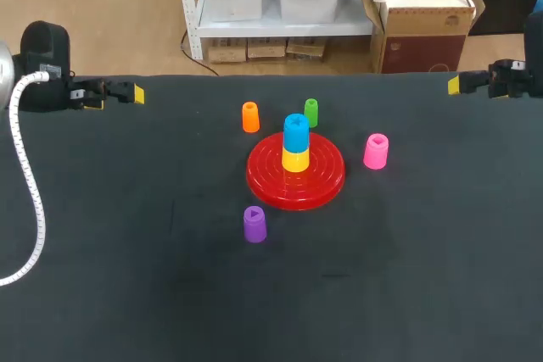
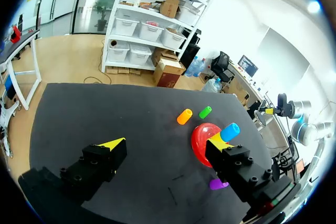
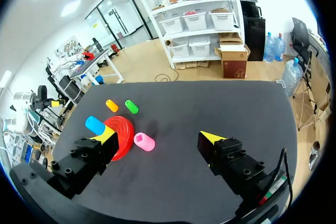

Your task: Pick up and stack the cylinders on the red base in this order: pink,purple,orange,green

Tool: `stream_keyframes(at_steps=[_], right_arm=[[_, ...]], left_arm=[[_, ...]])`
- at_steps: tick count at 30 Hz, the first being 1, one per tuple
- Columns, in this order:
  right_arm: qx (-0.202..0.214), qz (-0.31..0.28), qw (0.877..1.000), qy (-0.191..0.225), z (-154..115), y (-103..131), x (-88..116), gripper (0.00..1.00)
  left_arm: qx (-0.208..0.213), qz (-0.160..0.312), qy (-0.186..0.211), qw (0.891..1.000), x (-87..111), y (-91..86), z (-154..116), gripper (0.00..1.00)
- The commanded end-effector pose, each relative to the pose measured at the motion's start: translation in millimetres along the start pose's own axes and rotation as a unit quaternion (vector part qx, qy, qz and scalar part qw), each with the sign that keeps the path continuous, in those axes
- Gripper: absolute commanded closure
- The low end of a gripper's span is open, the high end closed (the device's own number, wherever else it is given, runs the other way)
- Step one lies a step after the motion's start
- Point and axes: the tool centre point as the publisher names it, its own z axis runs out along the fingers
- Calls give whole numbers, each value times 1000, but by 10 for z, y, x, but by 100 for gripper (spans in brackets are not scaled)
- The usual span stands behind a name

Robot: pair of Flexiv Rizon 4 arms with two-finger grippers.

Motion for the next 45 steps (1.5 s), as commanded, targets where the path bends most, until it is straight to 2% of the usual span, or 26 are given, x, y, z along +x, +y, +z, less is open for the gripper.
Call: stream_keyframes(at_steps=[1,36,37,41,45], right_arm=[[-1,0,1000,0,2,-8,2,0],[-1,0,1000,0,2,-8,2,0],[-1,0,1000,0,2,-8,2,0],[-1,0,1000,0,2,-8,2,0],[-1,0,1000,0,2,-8,2,0]], left_arm=[[-3,0,2,1000,-10,-10,9,0],[-3,0,2,1000,-10,-10,9,0],[-4,23,11,1000,-15,-25,15,0],[58,109,11,992,-41,-138,71,0],[128,207,-7,970,-80,-329,104,0]])
